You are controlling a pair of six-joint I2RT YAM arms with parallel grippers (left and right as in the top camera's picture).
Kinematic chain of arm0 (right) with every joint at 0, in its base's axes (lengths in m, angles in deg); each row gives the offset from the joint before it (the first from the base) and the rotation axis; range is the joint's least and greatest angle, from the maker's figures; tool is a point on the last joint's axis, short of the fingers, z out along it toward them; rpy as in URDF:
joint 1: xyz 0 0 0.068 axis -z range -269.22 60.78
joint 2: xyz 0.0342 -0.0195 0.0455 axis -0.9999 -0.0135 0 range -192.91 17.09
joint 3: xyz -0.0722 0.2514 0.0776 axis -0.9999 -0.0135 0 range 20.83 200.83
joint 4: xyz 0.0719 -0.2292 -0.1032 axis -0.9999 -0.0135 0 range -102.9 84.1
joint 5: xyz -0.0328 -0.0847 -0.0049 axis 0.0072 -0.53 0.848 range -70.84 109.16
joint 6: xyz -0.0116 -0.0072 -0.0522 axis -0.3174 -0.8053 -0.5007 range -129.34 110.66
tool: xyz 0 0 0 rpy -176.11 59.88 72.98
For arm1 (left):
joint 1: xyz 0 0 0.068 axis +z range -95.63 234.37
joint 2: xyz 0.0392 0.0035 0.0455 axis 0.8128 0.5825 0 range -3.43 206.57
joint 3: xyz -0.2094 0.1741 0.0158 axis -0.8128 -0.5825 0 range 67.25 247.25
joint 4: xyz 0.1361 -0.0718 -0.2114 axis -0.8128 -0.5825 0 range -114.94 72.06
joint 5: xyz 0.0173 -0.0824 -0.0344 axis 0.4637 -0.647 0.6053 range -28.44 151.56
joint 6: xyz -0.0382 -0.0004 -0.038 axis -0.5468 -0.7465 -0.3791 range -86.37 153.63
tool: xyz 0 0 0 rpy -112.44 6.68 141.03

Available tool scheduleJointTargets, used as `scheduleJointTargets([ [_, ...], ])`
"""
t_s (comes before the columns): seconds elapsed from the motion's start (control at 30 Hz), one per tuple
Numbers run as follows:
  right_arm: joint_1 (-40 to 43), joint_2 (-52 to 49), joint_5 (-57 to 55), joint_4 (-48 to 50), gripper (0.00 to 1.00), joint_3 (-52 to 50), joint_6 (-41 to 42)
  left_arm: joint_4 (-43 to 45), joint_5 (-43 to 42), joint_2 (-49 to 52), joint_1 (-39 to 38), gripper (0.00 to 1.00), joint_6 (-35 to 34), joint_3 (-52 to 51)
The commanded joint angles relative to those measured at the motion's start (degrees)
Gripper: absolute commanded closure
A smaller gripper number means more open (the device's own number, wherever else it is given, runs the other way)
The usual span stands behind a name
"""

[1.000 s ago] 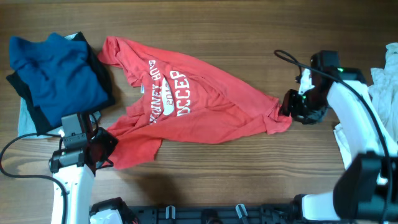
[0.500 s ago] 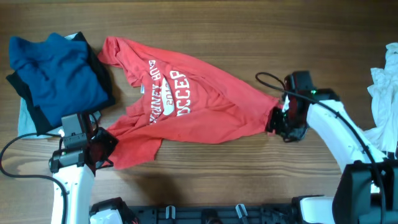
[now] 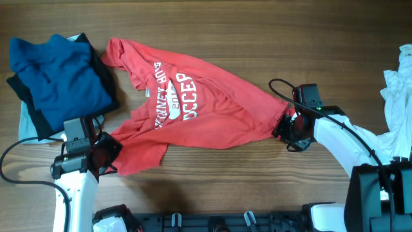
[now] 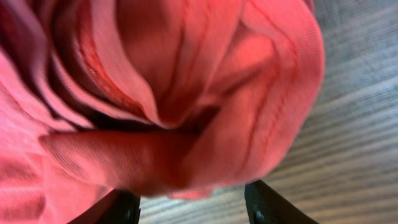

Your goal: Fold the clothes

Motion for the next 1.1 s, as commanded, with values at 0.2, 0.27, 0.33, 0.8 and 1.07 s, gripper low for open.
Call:
scheduleJointTargets([
  [0.2, -0.04, -0.33, -0.98, 2.86, 0.65, -1.14, 1.25, 0.09, 0.92, 0.22, 0.42, 0.96, 1.16, 0.17],
  [0.27, -0.04, -0.33, -1.01, 2.91, 0.75, -1.14, 1.27, 0.09, 0.92, 0.22, 0.42, 0.96, 1.16, 0.17],
  [0.33, -0.04, -0.33, -0.98, 2.91, 0.78, -1.14, 1.25, 0.09, 0.92, 0.22, 0.42, 0.96, 1.16, 0.17],
  [0.8, -0.04, -0.31, -0.98, 2.64, 0.96, -1.14, 0.98, 0.07, 0.66, 0.22, 0.42, 0.96, 1.16, 0.17],
  [1.07, -0.02, 4.72, -0.59, -2.84, 0.96, 1.62, -3.91, 0.39, -4.52, -0.31, 0.37, 0.96, 7.69, 0.48],
])
